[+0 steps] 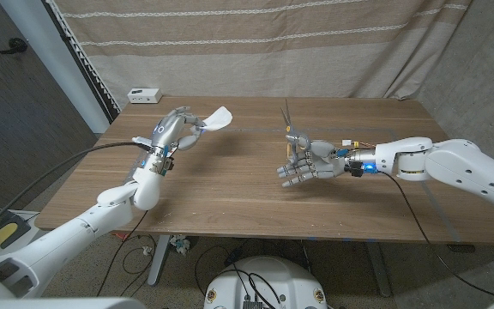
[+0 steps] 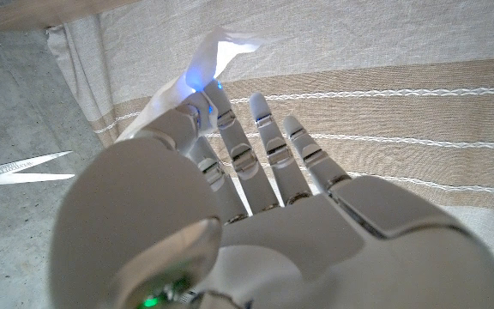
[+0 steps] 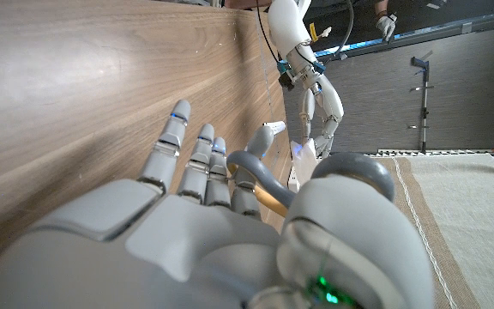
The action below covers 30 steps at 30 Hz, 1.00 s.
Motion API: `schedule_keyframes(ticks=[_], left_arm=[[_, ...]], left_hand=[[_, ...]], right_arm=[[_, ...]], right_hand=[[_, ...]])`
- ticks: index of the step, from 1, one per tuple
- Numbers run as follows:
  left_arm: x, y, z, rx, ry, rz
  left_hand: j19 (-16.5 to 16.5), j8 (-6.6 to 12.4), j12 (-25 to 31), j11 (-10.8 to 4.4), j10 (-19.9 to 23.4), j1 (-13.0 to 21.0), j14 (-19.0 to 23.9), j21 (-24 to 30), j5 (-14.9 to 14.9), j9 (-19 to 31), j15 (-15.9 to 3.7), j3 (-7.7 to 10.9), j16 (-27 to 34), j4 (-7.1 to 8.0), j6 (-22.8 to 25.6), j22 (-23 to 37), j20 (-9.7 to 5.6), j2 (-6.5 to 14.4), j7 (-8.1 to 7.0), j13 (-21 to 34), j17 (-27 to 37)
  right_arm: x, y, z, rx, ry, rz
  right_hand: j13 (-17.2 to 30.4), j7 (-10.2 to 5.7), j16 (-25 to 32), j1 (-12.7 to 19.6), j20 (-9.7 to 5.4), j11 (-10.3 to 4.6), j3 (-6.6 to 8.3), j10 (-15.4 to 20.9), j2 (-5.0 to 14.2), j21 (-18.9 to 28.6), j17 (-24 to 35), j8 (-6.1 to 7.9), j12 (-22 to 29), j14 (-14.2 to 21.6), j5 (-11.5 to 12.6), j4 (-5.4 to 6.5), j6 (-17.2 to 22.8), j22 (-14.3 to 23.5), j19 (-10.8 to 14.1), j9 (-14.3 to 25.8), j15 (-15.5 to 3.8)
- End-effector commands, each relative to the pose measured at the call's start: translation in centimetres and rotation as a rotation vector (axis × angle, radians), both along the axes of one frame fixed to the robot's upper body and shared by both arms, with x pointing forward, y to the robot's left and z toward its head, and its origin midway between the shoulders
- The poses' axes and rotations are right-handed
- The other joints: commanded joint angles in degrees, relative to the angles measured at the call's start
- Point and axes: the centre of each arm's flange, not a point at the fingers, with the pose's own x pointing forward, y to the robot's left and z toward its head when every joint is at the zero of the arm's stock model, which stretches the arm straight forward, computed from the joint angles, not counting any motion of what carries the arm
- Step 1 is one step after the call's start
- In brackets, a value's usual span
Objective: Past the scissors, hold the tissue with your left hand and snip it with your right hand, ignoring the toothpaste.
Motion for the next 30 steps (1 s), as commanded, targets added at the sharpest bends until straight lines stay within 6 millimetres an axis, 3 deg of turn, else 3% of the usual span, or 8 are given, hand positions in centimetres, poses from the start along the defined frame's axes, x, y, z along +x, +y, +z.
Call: schedule_keyframes(ticks=[1,19,30], left_arm=[[0.4,-1.0,0.8,0.042,-0.035,-0.004],[0.8,-1.7,1.1,0.074,-0.047,-0.002],[1.0,-2.5,1.5,0.093,-0.079,-0.015]], left_hand=[[0.14,0.39,-0.23,-2.36,1.78,0.32,-0.23,-0.09,0.61,0.22,-8.26,0.6,-0.34,0.06,-0.56,0.13,0.43,0.31,0.02,0.36,0.21],[-0.2,0.58,-0.58,-2.49,0.37,-0.51,-0.62,-0.19,1.64,0.65,-8.03,1.62,-0.86,0.93,-1.79,0.26,0.58,0.55,-0.06,1.18,0.55],[-0.17,0.97,-0.46,-2.42,0.12,-0.13,-0.19,-0.16,1.75,0.95,-8.54,1.13,-0.35,0.66,-1.73,0.31,0.4,0.68,0.01,1.7,1.27]], right_arm=[[-0.1,0.5,-0.6,-0.075,0.034,0.024],[-0.2,1.0,-0.4,-0.15,0.036,0.042],[-0.3,1.3,-0.2,-0.169,0.035,0.054]], right_hand=[[0.02,0.62,-0.04,0.07,0.05,-0.02,0.01,-0.15,0.32,-0.05,0.15,0.06,-0.04,-0.22,-0.02,-0.3,-0.23,0.27,0.51,0.27,0.14],[-0.01,1.08,-0.03,-0.24,0.07,0.48,-0.19,-0.43,0.07,-0.07,0.15,0.26,-0.03,-0.29,-0.14,-0.32,-0.88,0.27,0.65,0.56,0.71],[-0.03,1.14,0.01,-0.41,0.06,0.71,-0.28,-0.63,0.0,-0.06,0.16,0.34,-0.04,-0.26,-0.2,-0.31,-1.33,0.27,0.78,0.74,0.75]])
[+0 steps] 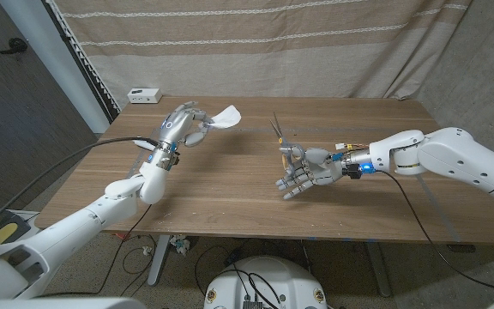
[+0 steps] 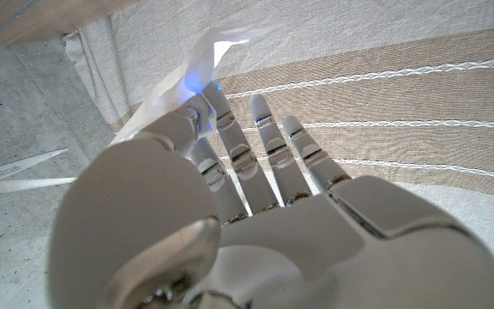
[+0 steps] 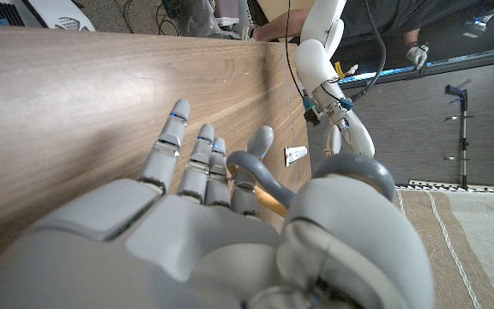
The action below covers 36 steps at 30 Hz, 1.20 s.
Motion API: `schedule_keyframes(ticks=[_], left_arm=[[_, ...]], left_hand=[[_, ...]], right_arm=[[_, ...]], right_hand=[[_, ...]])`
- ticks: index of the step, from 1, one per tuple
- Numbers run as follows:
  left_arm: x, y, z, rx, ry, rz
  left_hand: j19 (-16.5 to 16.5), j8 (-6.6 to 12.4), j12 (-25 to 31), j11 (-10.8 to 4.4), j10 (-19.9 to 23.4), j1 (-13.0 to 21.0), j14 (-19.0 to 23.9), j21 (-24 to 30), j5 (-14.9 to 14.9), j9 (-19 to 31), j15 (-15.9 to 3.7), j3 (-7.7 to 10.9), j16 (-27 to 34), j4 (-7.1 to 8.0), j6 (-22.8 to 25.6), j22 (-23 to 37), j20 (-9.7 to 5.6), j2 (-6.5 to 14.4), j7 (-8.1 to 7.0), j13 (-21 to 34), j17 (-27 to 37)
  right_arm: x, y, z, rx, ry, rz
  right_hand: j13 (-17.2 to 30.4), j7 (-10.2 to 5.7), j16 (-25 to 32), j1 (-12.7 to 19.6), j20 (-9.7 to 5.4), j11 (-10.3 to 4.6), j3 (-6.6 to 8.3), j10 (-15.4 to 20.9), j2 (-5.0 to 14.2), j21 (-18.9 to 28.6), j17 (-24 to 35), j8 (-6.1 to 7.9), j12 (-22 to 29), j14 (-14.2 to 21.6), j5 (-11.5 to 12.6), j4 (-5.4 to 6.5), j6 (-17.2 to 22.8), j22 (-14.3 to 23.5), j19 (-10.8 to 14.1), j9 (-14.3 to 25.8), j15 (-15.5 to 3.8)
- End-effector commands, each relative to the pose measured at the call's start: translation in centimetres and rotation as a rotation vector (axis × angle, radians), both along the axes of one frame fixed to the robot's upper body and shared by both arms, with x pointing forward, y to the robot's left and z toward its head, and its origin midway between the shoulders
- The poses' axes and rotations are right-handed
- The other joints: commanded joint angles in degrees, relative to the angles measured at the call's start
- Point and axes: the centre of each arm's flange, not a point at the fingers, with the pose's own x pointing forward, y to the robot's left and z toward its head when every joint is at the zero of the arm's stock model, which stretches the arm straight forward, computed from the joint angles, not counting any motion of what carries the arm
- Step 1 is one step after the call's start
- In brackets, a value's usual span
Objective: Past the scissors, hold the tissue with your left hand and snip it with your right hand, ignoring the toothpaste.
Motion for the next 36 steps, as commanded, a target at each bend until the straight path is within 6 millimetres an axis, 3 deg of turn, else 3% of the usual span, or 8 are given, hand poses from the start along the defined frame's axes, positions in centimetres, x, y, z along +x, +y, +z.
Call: schedule_keyframes(ticks=[1,36], left_arm=[[0.2,-0.8,0.5,0.022,-0.031,-0.014],[1.2,-2.5,0.8,0.067,-0.088,-0.043]], left_hand=[[0.14,0.65,0.01,-1.09,1.08,0.47,0.25,-0.16,0.28,0.23,-8.52,-0.26,0.58,-0.25,0.2,0.32,0.07,0.42,0.19,0.44,0.47],[0.13,1.33,0.41,-1.12,0.17,-0.23,-0.43,-0.09,1.01,0.73,-8.38,-0.13,0.08,0.44,-0.96,0.44,-0.15,0.82,0.23,2.3,1.48]], right_arm=[[-0.1,0.3,0.2,-0.031,-0.005,0.012],[-0.3,1.1,0.4,-0.103,-0.005,0.036]], right_hand=[[-0.03,0.95,0.02,-0.42,-0.15,0.16,-0.28,-0.1,0.01,-0.07,0.16,0.37,-0.04,0.08,-0.2,-0.31,-0.12,0.28,0.57,0.2,0.41],[-0.04,1.44,0.07,-0.47,-0.15,0.73,-0.12,-0.41,0.39,-0.06,0.17,0.83,0.05,0.0,-0.35,-0.49,-0.46,0.29,1.01,0.41,0.67]])
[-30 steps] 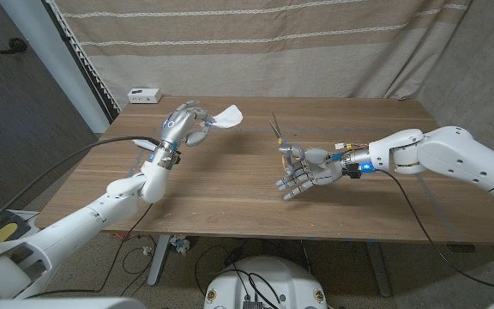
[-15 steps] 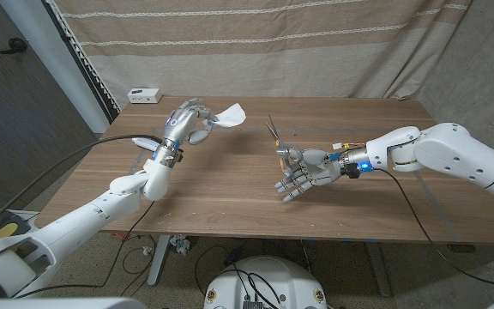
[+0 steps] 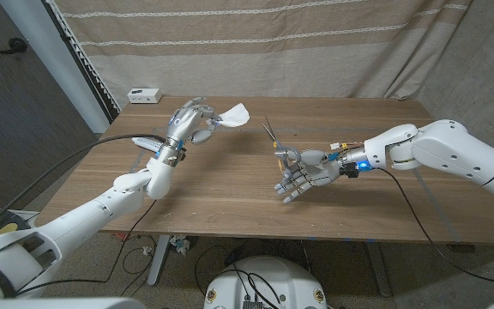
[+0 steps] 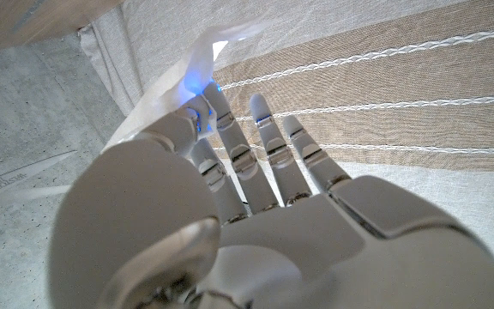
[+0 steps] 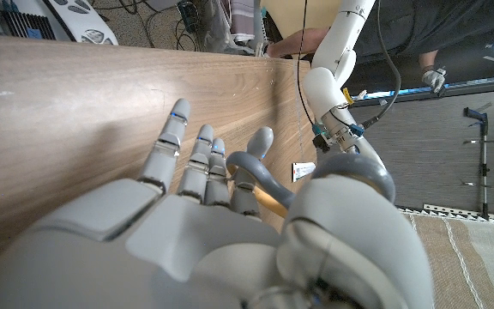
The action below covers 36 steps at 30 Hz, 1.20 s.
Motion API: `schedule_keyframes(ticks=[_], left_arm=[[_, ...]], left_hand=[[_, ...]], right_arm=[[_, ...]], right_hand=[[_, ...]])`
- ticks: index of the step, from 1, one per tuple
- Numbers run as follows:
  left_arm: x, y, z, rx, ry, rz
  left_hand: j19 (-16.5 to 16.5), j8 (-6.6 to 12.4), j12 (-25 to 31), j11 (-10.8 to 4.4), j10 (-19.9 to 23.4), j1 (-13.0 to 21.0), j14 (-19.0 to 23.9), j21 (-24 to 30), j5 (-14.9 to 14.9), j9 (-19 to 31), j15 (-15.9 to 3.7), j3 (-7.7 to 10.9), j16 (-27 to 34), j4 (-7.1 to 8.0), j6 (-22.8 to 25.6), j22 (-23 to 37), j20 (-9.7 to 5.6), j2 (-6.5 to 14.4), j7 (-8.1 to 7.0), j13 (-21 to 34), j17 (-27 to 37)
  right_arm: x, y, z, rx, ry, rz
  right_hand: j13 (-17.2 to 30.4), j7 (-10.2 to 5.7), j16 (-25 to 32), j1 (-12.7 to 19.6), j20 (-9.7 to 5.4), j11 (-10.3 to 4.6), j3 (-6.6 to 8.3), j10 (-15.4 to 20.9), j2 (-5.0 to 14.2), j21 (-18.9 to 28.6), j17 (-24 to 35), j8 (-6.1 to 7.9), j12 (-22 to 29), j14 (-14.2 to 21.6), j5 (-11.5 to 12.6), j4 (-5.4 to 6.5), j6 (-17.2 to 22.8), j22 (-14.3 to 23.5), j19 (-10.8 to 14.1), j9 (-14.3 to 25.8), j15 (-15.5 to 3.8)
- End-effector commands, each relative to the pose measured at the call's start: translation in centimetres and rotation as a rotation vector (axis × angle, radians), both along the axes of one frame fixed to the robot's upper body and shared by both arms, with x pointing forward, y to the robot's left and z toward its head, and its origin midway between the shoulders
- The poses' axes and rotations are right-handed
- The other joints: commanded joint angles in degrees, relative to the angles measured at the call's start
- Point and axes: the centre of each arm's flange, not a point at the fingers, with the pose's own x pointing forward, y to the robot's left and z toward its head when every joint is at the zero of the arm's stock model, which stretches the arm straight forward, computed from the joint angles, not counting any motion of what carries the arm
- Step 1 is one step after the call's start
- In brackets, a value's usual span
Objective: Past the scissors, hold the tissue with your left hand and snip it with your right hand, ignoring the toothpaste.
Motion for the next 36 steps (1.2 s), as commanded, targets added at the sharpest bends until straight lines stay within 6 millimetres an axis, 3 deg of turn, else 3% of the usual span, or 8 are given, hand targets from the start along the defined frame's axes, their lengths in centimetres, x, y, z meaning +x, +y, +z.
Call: schedule_keyframes(ticks=[1,26,29,36], left_arm=[[0.5,-0.6,0.0,0.007,-0.019,-0.012],[1.0,-1.1,0.1,0.051,-0.042,-0.017],[1.0,-1.1,0.2,0.056,-0.05,-0.019],[1.1,-1.3,0.4,0.077,-0.064,-0.017]], left_hand=[[0.14,0.21,0.34,-0.81,0.44,0.15,-0.41,-0.08,0.35,0.22,-8.39,0.0,0.1,0.08,-0.21,0.18,-0.16,0.3,0.04,0.31,0.3],[0.15,0.82,0.47,-0.83,0.07,0.01,-0.6,-0.01,0.54,0.68,-8.33,0.07,-0.07,0.08,-0.53,0.24,-0.11,0.33,0.03,1.13,0.78],[0.23,0.95,0.5,-0.83,0.06,0.06,-0.55,0.03,0.55,0.73,-8.37,0.04,-0.03,0.01,-0.46,0.25,-0.2,0.34,0.04,1.22,0.87],[0.32,1.32,0.58,-0.84,0.15,0.11,-0.47,0.09,0.57,0.87,-8.39,-0.01,0.03,-0.08,-0.15,0.25,-0.26,0.33,0.08,1.46,1.07]], right_arm=[[-0.1,0.0,0.1,-0.02,-0.002,-0.001],[0.0,0.6,0.6,-0.12,-0.009,-0.013],[0.0,0.7,0.4,-0.117,0.015,-0.01],[0.0,1.2,-0.1,-0.146,0.029,0.005]], right_hand=[[-0.04,1.36,0.07,-0.24,-0.16,0.26,-0.12,0.07,0.17,-0.07,0.17,0.46,0.05,0.1,-0.03,-0.5,-0.38,0.29,0.4,0.31,0.16],[-0.07,2.37,0.2,-0.13,-0.2,0.37,0.03,-0.03,0.42,0.24,0.16,0.8,0.08,0.42,-0.22,-0.69,-0.43,0.29,1.62,0.52,1.0],[-0.08,2.59,0.79,-0.05,-0.21,0.37,0.08,0.36,0.47,0.36,0.16,0.94,0.22,2.07,-0.31,-0.8,0.14,0.28,2.22,0.35,0.2],[-0.1,2.62,0.71,0.02,-0.2,0.38,0.09,0.37,0.45,0.44,0.16,0.99,0.2,2.08,-0.36,-0.89,-0.09,0.27,2.72,0.48,0.12]])
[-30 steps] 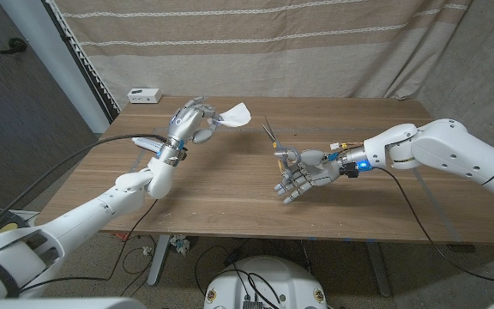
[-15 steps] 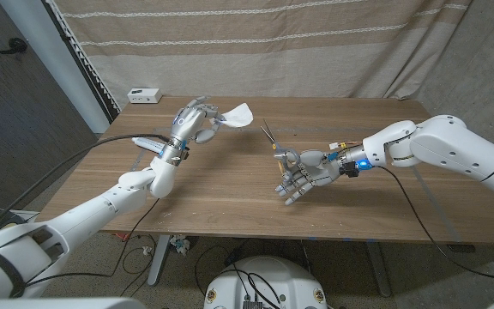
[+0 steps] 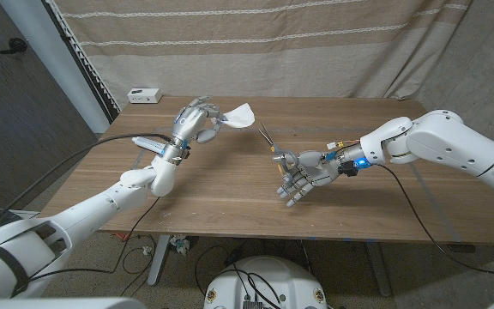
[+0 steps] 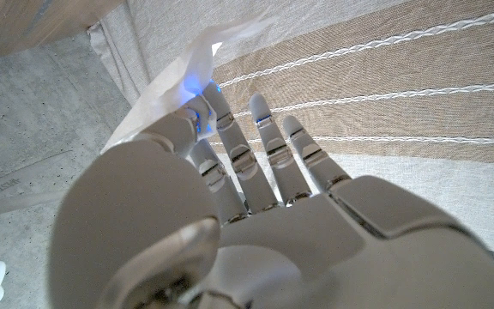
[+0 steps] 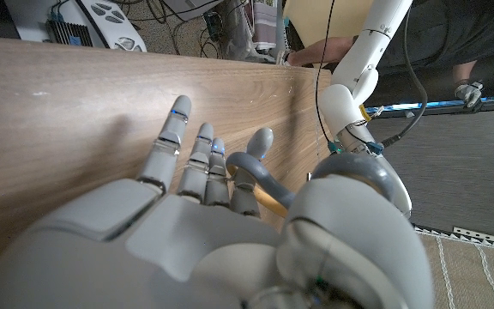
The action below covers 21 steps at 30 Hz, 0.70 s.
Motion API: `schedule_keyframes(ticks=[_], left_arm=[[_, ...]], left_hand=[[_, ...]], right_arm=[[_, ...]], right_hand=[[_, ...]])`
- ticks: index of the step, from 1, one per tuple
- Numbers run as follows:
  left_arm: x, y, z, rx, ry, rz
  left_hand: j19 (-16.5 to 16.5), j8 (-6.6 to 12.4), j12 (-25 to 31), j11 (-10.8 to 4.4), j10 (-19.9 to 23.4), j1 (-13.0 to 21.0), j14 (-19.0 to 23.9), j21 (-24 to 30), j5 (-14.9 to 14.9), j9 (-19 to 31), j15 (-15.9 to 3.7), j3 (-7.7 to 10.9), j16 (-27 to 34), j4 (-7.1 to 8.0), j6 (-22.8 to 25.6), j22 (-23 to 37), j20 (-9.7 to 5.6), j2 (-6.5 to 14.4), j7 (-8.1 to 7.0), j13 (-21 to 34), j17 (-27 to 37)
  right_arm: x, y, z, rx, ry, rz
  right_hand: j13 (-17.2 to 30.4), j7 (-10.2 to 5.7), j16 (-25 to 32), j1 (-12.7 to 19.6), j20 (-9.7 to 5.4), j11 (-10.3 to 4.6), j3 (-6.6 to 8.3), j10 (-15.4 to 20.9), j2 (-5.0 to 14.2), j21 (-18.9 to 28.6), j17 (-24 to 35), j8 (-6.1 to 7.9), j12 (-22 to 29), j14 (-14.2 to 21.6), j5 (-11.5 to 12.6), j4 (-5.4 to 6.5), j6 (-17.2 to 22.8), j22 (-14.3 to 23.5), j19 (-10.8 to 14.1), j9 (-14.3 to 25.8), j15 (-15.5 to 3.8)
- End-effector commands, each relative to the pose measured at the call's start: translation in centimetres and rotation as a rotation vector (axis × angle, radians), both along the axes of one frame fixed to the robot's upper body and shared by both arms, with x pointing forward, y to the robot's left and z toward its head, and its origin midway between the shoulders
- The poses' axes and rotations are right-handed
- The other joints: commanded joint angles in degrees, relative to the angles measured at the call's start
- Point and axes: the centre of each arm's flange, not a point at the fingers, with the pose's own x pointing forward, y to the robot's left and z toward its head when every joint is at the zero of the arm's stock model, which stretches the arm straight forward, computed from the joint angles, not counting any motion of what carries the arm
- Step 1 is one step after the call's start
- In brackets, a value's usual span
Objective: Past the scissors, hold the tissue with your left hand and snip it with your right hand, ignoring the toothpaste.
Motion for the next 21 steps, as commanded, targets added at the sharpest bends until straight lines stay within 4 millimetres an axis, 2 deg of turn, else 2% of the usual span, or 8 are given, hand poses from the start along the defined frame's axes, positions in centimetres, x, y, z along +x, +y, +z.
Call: schedule_keyframes(ticks=[1,18,21], left_arm=[[0.16,-0.32,0.18,0.032,-0.022,-0.001],[0.05,-0.7,0.0,0.098,-0.051,-0.002],[0.07,-0.73,0.07,0.102,-0.053,-0.001]], left_hand=[[0.29,0.41,0.36,-0.52,0.46,0.41,-0.09,0.08,0.25,0.35,-8.58,0.01,0.01,-0.07,0.48,0.27,-0.23,0.61,0.1,0.28,0.28],[0.28,0.86,0.37,-0.47,0.35,0.54,-0.03,0.1,0.42,0.47,-8.57,0.1,0.01,-0.24,0.76,0.27,-0.18,0.49,0.05,0.64,0.54],[0.28,0.98,0.37,-0.48,0.32,0.55,-0.08,0.11,0.49,0.5,-8.5,0.16,-0.04,-0.26,0.85,0.27,-0.17,0.43,0.04,0.73,0.57]], right_arm=[[0.06,0.53,-0.39,-0.042,0.021,0.007],[0.08,0.36,-0.22,-0.046,0.024,-0.017],[-0.03,0.35,-0.04,-0.051,0.023,-0.04]], right_hand=[[0.17,2.75,0.34,0.03,-0.19,0.17,-0.27,0.1,0.45,0.22,0.16,0.24,0.18,0.39,-0.17,-0.29,0.46,0.27,0.71,0.21,0.15],[0.15,3.0,0.19,0.16,-0.18,0.19,-0.18,0.02,0.57,0.16,0.16,0.39,0.1,0.38,-0.3,-0.46,0.5,0.24,1.33,0.33,0.22],[0.15,2.98,-0.17,0.18,-0.11,0.2,-0.18,0.07,0.55,-0.11,0.16,0.5,0.11,-0.48,-0.35,-0.52,0.5,0.22,0.94,0.47,0.75]])
